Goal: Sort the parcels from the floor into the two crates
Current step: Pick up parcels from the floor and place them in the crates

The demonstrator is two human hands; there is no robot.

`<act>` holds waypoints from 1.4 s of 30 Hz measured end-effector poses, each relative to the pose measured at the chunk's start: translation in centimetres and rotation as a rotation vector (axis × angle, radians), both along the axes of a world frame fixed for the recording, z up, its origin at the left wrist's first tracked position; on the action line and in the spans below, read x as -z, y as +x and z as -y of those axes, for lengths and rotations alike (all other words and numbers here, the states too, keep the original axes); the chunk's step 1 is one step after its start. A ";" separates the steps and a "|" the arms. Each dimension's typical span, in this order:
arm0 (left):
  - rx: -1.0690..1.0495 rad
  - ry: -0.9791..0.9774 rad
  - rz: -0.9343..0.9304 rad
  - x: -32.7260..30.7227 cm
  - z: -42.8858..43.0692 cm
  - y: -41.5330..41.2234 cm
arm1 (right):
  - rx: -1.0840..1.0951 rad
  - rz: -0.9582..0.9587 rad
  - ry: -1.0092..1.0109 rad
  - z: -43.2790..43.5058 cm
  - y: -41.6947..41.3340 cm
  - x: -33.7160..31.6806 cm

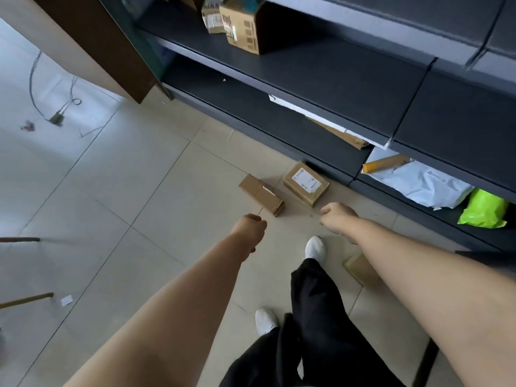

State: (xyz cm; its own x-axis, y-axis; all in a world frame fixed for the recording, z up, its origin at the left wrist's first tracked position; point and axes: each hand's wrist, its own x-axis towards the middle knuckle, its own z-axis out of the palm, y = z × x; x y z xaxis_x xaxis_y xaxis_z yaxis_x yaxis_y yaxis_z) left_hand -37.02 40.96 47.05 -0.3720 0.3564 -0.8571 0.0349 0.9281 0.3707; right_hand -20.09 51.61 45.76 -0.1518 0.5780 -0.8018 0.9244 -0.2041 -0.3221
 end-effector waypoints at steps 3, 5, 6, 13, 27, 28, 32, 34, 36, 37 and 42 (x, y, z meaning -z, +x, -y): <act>0.005 -0.062 -0.009 4.4 -3.3 -0.9 | -0.041 0.025 -0.059 -4.0 -1.4 4.1; -0.008 -0.103 -0.017 7.5 -5.2 -1.4 | -0.054 0.043 -0.084 -6.4 -2.2 7.3; -0.015 -0.121 -0.020 9.2 -6.0 -1.5 | -0.053 0.052 -0.097 -7.5 -2.5 9.0; 0.070 -0.206 -0.016 23.5 -10.7 -2.0 | -0.034 0.116 -0.167 -12.3 -3.9 23.0; -0.324 -0.168 -0.137 49.9 -15.6 -7.1 | 0.180 -0.267 -0.154 -12.6 -12.3 48.7; -0.366 -0.182 -0.122 50.8 -15.7 -7.5 | 0.213 -0.298 -0.139 -12.6 -12.8 49.9; -0.442 -0.293 -0.055 52.6 -17.0 -7.2 | 0.250 -0.299 -0.188 -11.9 -13.3 52.8; -0.490 -0.289 -0.059 53.5 -16.7 -6.8 | 0.224 -0.307 -0.292 -10.6 -13.3 53.4; -0.569 -0.310 -0.072 54.1 -15.2 -7.3 | 0.172 -0.338 -0.350 -9.1 -13.4 53.8; -0.625 -0.325 -0.062 54.4 -14.0 -7.8 | 0.137 -0.336 -0.337 -8.7 -13.4 54.1; -0.741 -0.198 0.048 52.8 -8.8 -9.2 | 0.073 -0.068 0.283 -12.2 -12.1 53.4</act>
State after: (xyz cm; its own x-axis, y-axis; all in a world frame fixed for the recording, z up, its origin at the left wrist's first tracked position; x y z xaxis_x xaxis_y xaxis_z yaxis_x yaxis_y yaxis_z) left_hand -46.20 49.77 -5.79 -0.4142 -0.1337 -0.9003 -0.6344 0.7517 0.1802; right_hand -32.17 63.86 -7.62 -0.1499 0.7887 -0.5962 0.8849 -0.1621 -0.4368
